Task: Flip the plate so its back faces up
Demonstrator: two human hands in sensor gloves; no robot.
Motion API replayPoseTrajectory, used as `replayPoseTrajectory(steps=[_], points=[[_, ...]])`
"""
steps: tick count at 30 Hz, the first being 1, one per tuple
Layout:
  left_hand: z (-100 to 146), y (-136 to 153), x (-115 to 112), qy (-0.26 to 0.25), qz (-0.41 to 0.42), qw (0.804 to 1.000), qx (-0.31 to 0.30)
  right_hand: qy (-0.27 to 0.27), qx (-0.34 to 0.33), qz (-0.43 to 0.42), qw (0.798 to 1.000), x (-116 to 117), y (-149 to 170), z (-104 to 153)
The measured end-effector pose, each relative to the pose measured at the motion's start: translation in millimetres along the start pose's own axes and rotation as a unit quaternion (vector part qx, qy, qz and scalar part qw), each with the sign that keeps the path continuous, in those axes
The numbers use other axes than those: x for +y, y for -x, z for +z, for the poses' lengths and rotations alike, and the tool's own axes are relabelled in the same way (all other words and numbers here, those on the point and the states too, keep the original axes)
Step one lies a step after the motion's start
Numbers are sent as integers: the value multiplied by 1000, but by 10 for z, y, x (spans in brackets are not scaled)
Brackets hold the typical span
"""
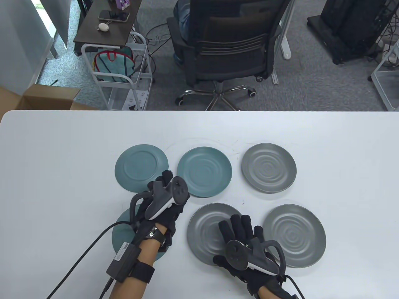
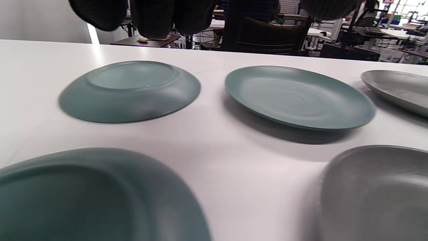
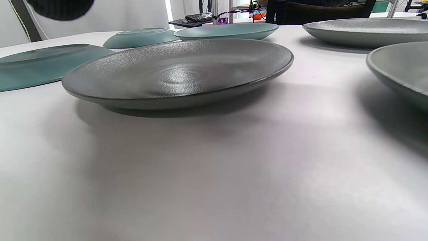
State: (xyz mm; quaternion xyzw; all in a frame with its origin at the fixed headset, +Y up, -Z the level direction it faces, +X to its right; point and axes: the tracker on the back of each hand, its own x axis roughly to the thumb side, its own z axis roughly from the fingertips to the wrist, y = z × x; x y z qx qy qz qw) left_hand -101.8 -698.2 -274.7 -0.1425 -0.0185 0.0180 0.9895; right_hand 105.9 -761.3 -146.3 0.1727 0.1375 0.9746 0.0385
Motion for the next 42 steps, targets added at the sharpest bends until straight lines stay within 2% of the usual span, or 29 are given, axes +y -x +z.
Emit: replayPoseTrajectory(steps=[7, 15, 27, 35, 42], points=[[-278, -639, -51, 16, -22, 998, -49, -2, 5, -4, 1000, -2, 22, -6], [-537, -1014, -213, 38, -26, 996, -73, -7, 8, -7, 1000, -7, 34, -27], [-860, -1008, -425, 67, -42, 995, -53, -12, 11, -8, 1000, -21, 57, -48], [-911, -987, -473, 91, -48, 993, -53, -15, 11, -9, 1000, -26, 58, -52], [-905, -1009, -481, 92, -59, 992, -56, -16, 11, -9, 1000, -24, 59, -57]])
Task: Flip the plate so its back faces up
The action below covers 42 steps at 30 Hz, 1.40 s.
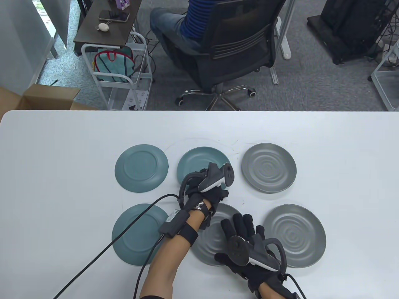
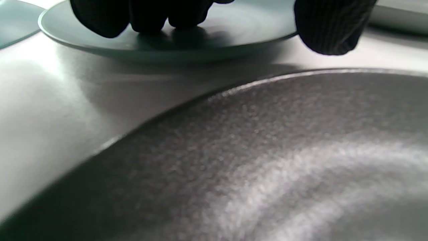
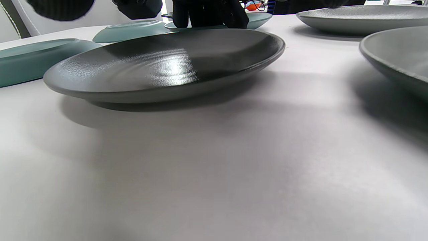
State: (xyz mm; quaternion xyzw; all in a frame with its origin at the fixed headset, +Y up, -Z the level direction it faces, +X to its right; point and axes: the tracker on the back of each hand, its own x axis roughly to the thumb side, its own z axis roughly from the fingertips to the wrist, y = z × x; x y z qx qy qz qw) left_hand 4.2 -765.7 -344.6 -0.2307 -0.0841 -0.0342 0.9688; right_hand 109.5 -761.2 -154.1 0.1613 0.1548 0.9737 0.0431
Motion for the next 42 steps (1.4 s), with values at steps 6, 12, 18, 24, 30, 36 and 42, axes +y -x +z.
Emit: replayPoseTrajectory(steps=[6, 12, 18, 24, 30, 36, 42], points=[[-9, -35, 9, -8, -11, 1000, -2, 0, -1, 0, 1000, 2, -1, -2], [-9, -87, 18, -8, -30, 999, -12, 1, -2, -2, 1000, 2, 3, -2], [7, -104, 26, -8, -24, 1000, -19, -1, -2, -3, 1000, 4, 3, -4], [64, -96, 103, -14, 1, 999, -29, -1, -2, -4, 1000, 5, 5, -5], [159, -46, 251, -43, 39, 997, -43, -2, -3, -6, 1000, 7, 6, -6], [268, 49, 407, -50, 110, 991, -64, -3, -4, -6, 1000, 11, 2, -3], [336, 222, 550, -61, 233, 966, -97, -2, -6, -8, 1000, 16, 1, 2]])
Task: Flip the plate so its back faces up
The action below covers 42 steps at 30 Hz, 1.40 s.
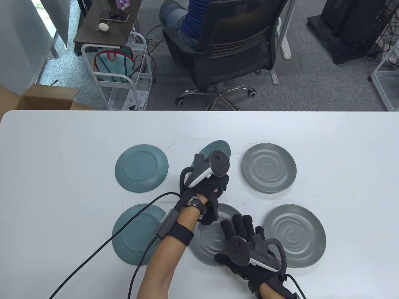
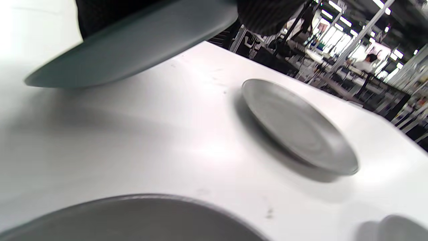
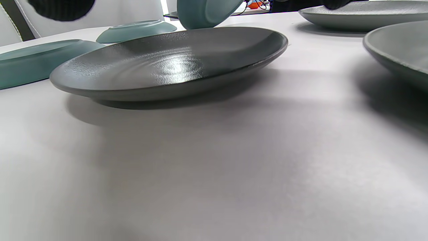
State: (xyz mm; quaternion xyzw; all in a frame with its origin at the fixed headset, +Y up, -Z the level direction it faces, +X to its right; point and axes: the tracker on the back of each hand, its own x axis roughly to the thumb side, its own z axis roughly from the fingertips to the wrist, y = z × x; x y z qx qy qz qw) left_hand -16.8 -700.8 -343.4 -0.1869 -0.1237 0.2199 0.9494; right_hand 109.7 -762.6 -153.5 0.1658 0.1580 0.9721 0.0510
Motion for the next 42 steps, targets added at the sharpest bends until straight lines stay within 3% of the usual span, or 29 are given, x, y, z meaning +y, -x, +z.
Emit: replayPoseTrajectory(steps=[5, 17, 26, 33, 42], points=[[36, 105, 148, -9, 118, 993, -20, 1, -1, 0, 1000, -3, -2, 5], [77, 575, 300, -21, 365, 931, 1, 2, -4, 1, 1000, 6, -15, 14], [75, 945, 220, -53, 386, 918, 70, 0, -6, 3, 1000, 13, -29, 15], [32, 1215, 6, -49, 341, 928, 142, 0, -8, 5, 1000, 17, -48, 14], [-17, 1301, -114, -45, 309, 931, 187, 0, -7, 5, 1000, 21, -52, 11]])
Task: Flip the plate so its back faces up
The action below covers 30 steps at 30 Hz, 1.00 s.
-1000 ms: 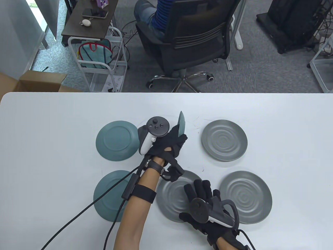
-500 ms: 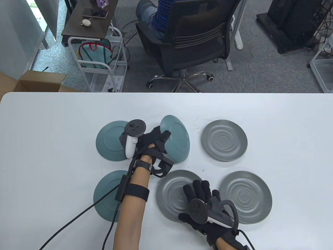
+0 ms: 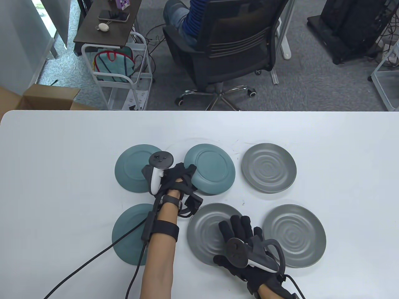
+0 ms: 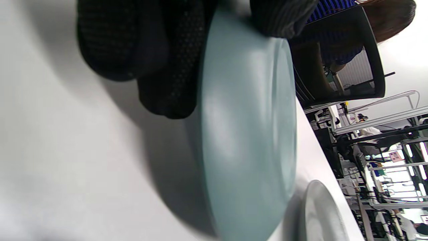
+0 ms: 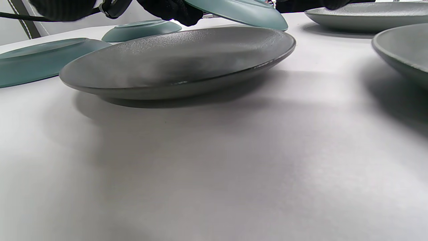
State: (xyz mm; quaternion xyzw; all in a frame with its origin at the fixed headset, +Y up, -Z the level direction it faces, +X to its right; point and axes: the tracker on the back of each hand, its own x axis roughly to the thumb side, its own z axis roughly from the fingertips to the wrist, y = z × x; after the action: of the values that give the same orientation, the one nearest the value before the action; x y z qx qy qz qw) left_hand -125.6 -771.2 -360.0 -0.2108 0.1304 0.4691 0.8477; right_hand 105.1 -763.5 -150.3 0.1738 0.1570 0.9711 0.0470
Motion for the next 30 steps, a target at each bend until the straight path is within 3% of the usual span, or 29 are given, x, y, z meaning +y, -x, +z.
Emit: replayPoseTrajectory(steps=[13, 22, 30], points=[[-19, 13, -57, -40, -106, 993, 36, -1, -3, 2, 1000, 5, -11, -4], [5, -77, -94, -89, -231, 968, 48, 0, -5, 3, 1000, 6, -21, -4], [8, -150, -115, -91, -280, 954, 53, -1, -6, 5, 1000, 8, -28, -5]])
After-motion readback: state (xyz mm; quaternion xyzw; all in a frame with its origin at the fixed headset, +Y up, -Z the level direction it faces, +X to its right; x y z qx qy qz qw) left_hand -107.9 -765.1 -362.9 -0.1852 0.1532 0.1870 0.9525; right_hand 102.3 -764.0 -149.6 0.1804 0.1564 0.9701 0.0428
